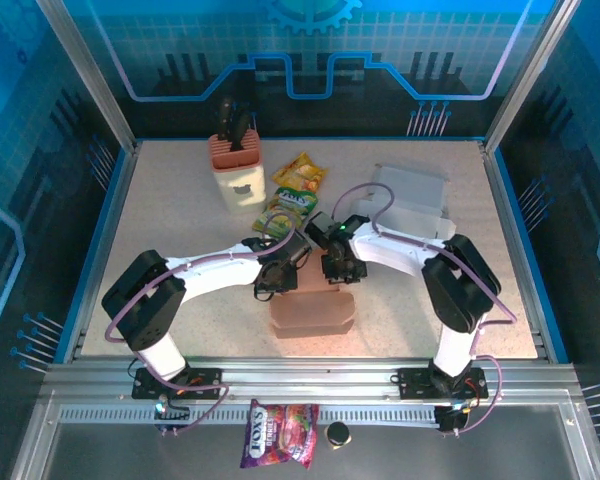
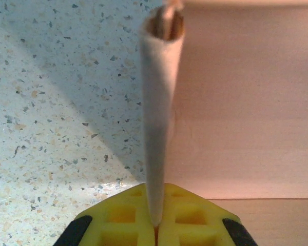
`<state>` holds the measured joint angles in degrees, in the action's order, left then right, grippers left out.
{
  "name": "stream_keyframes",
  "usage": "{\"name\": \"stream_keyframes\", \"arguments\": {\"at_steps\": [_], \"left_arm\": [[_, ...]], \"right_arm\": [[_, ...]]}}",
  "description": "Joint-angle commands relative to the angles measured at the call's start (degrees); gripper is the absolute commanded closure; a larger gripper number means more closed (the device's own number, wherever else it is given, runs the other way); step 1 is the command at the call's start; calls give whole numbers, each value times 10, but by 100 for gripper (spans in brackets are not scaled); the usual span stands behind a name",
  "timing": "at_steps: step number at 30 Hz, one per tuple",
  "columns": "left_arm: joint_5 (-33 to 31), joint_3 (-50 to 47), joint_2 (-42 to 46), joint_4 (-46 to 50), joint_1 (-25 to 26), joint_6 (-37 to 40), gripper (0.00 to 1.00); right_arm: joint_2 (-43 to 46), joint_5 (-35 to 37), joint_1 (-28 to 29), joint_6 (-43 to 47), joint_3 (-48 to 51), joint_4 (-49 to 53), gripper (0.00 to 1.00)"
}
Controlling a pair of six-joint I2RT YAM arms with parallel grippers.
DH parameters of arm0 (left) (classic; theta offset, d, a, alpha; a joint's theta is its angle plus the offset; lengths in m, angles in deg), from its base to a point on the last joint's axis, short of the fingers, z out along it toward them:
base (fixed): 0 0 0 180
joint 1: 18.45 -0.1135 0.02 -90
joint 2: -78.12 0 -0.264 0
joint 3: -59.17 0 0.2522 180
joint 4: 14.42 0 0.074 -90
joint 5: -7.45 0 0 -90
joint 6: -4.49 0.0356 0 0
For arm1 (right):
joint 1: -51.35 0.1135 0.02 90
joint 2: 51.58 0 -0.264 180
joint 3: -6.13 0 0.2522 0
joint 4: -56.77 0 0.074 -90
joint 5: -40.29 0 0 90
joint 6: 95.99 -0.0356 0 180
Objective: Fold the paper box
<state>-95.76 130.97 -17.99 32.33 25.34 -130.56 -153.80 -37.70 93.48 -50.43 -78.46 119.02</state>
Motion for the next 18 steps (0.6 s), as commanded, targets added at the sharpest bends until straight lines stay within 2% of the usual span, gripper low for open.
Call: {"name": "stream_keyframes", "arguments": {"at_steps": [1, 4, 7, 11, 18], "left_arm": [[-4, -10, -2, 32, 1, 5, 100], [-3, -9, -3, 32, 1, 7, 100], [-1, -7, -6, 32, 1, 8, 100], [-1, -3, -8, 34, 1, 9, 100], [0, 1, -12, 35, 1, 11, 100]], "right_arm": [[42, -7, -23, 18, -4, -5, 60], [54, -12, -34, 31, -12, -18, 53], [39, -13, -44, 42, -30, -17, 51], [10, -7, -48, 55, -48, -12, 55], [-22, 2, -43, 55, -56, -18, 68]]}}
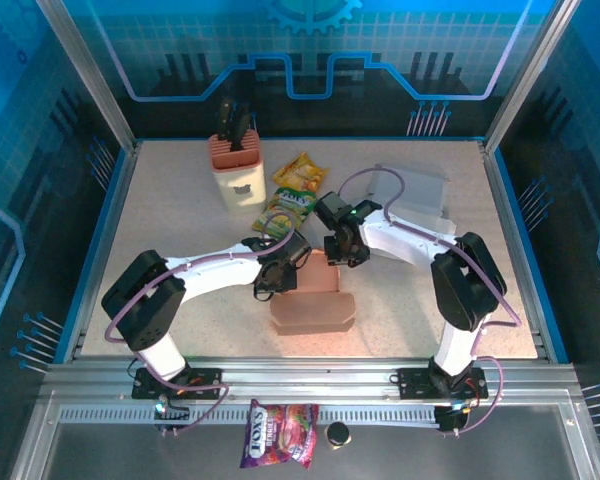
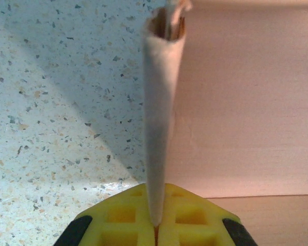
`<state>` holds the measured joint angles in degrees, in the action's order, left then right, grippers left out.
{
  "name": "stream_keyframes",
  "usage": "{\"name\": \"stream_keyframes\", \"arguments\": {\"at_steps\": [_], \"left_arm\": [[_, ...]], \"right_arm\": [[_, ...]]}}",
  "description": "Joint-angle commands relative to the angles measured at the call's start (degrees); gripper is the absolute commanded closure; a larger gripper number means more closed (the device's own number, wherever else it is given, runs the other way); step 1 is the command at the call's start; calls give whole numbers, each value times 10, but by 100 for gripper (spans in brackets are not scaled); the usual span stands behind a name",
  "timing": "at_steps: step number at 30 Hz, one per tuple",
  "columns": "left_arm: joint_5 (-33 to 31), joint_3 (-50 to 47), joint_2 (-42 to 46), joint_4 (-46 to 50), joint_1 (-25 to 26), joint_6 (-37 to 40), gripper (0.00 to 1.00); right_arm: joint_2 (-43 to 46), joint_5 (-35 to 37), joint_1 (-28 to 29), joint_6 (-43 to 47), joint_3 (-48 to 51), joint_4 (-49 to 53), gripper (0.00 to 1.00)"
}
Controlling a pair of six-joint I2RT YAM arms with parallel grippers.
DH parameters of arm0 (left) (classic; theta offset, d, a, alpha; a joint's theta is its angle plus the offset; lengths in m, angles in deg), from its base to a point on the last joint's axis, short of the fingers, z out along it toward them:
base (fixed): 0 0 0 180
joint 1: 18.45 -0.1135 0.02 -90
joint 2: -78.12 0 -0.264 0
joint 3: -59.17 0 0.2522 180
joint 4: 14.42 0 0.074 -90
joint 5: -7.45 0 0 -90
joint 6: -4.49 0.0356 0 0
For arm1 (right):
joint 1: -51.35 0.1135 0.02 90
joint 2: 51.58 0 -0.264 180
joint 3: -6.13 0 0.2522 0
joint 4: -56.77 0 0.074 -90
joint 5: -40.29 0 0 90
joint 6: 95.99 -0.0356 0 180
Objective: Fold the paper box
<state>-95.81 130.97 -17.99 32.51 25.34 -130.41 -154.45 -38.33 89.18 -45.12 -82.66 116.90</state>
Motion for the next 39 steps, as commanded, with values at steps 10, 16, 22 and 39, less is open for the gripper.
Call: {"name": "stream_keyframes", "arguments": {"at_steps": [10, 16, 22, 39], "left_arm": [[1, 4, -15, 31, 1, 11, 100], [2, 3, -14, 29, 1, 11, 100], [2, 3, -14, 29, 1, 13, 100], [4, 1, -7, 27, 1, 11, 100]], "right_arm": [[-63, 64, 22, -16, -32, 18, 87], [-69, 63, 24, -29, -29, 14, 93], [-73, 66, 26, -35, -23, 16, 84], [-97, 99, 25, -42, -36, 46, 100]]}}
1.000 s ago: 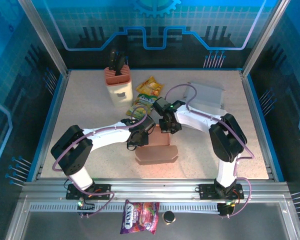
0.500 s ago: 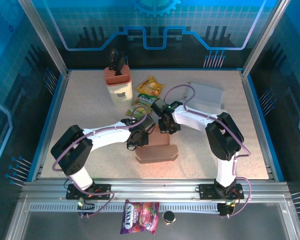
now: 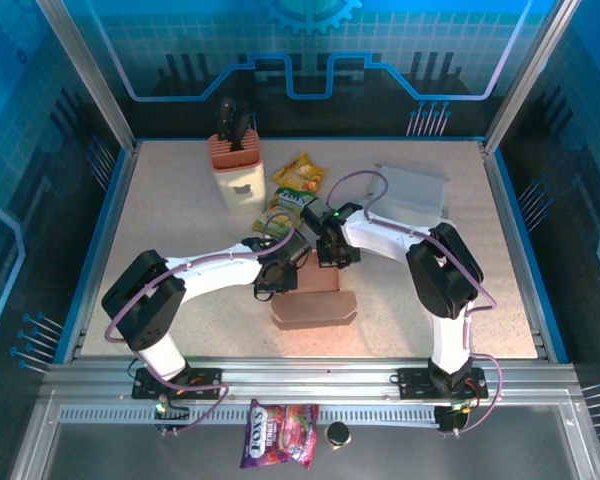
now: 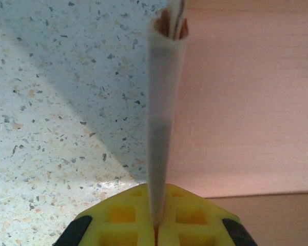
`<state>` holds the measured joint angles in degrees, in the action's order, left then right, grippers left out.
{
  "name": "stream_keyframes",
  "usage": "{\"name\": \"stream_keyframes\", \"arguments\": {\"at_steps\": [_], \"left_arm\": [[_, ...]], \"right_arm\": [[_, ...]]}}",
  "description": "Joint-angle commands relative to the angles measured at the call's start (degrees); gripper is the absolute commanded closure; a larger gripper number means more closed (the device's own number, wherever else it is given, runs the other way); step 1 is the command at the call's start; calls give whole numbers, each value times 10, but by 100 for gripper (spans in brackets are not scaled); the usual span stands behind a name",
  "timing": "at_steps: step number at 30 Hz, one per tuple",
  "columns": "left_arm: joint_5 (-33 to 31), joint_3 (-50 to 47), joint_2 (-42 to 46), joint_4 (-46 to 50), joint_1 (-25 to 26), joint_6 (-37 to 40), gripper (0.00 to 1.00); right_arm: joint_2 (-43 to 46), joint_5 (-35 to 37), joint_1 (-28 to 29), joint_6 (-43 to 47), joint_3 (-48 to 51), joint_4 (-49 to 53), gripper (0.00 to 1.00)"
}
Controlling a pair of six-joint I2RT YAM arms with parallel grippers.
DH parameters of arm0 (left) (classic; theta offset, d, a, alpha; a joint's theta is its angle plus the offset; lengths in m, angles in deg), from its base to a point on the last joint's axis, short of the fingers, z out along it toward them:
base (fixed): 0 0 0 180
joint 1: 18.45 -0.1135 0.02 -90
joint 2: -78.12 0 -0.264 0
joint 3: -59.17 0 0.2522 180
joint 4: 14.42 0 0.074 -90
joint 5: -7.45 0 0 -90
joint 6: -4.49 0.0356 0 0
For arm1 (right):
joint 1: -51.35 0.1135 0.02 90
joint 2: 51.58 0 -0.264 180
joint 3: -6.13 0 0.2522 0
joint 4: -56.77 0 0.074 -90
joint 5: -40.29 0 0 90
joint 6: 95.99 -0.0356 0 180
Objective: Fold the paper box
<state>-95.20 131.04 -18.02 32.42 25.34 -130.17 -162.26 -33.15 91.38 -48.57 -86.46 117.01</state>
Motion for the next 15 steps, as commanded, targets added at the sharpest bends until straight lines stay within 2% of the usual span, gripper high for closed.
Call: {"name": "stream_keyframes", "arguments": {"at_steps": [1, 2, 5, 8, 11, 15], "left_arm": [[-3, 0, -1, 26, 1, 9, 100], [-2, -1, 7, 23, 1, 10, 100], [4, -3, 43, 8, -2, 14, 74], [28, -4, 80, -17, -11, 28, 57], [68, -10, 96, -35, -24, 44, 48], [95, -21, 96, -39, -41, 57, 46]], "right_arm": [[-14, 48, 5, -7, 5, 41, 100], [-9, 47, 6, -6, 9, 40, 100], [-1, 47, 6, -7, 13, 42, 100], [7, 43, 6, -4, 18, 39, 100], [11, 40, 5, -3, 20, 39, 100], [15, 40, 6, -5, 21, 39, 100]]}}
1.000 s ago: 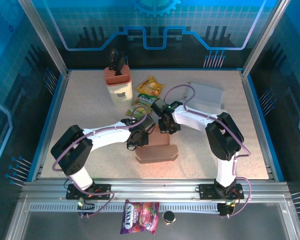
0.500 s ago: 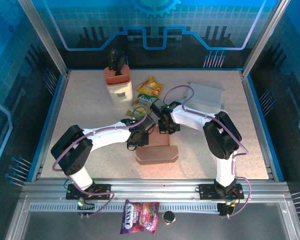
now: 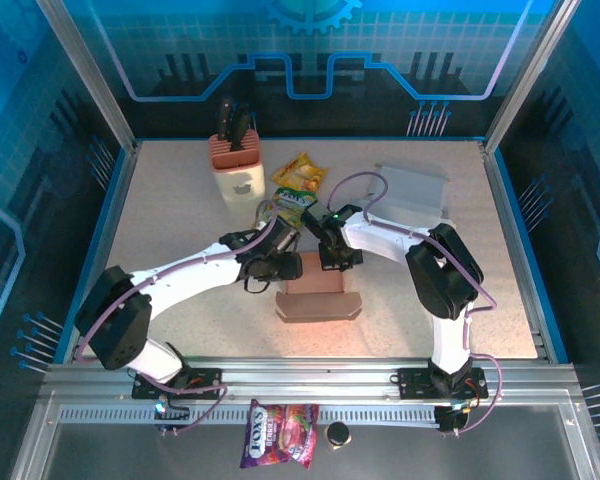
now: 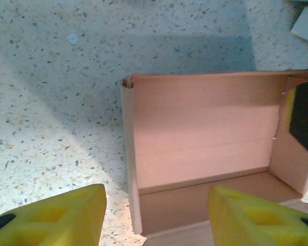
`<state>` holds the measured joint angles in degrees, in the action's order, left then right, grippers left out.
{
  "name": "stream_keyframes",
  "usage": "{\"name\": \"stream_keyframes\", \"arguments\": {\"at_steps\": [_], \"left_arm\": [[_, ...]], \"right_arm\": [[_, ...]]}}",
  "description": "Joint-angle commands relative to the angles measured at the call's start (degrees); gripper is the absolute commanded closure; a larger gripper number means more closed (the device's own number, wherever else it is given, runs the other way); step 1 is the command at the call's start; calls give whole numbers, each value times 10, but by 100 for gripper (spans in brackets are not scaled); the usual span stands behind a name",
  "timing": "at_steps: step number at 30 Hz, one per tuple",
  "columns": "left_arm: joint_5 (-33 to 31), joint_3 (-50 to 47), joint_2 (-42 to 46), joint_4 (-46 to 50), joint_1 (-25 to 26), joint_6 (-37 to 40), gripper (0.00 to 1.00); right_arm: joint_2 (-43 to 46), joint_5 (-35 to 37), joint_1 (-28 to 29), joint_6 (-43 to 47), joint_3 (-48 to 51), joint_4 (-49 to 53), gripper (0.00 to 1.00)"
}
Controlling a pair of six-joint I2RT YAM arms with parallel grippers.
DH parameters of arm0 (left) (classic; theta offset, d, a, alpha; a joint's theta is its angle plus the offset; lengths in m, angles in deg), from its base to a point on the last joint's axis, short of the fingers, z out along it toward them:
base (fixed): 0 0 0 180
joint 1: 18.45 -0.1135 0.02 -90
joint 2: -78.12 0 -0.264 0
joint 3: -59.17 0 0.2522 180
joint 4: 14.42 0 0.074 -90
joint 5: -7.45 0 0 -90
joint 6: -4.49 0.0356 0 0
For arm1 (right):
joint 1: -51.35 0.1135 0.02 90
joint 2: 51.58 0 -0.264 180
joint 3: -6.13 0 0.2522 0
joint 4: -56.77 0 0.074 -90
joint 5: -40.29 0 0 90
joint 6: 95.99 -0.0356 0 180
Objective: Fold the paper box
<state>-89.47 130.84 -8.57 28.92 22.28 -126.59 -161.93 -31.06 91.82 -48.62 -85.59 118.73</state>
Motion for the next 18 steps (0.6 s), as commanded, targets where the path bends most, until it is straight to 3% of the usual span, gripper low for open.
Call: {"name": "stream_keyframes", "arguments": {"at_steps": [1, 8, 18], "left_arm": [[41, -21, 0, -2, -17, 22, 48], [54, 7, -56, -6, -36, 42, 60], [-7, 46, -114, 18, -28, 68, 71]], "right_arm": [[13, 19, 1, -6, 12, 20, 100], [19, 19, 4, -8, 13, 19, 100], [25, 20, 6, -9, 15, 18, 100]]}}
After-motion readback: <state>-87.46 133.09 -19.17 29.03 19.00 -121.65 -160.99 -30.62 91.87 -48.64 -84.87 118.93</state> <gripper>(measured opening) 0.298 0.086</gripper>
